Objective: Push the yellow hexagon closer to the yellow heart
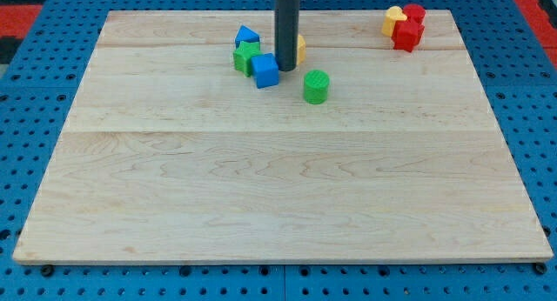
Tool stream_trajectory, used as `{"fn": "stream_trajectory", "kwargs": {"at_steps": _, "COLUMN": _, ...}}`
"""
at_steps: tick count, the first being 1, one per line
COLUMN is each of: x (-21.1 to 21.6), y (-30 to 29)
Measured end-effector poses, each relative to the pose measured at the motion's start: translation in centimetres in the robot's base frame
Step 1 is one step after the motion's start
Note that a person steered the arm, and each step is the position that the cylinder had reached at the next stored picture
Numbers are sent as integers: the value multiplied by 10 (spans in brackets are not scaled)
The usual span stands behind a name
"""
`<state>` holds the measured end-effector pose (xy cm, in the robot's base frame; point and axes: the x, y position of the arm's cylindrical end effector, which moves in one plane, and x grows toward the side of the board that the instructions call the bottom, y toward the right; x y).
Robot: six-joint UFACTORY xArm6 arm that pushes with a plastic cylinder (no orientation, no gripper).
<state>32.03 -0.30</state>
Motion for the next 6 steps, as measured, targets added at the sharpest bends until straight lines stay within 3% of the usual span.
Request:
{"fn": "stream_trajectory", "kwargs": {"at_steps": 4, "x": -39, "y": -7}}
{"fn": "stream_trajectory", "kwargs": {"at_steps": 6, "x": -48, "y": 38}}
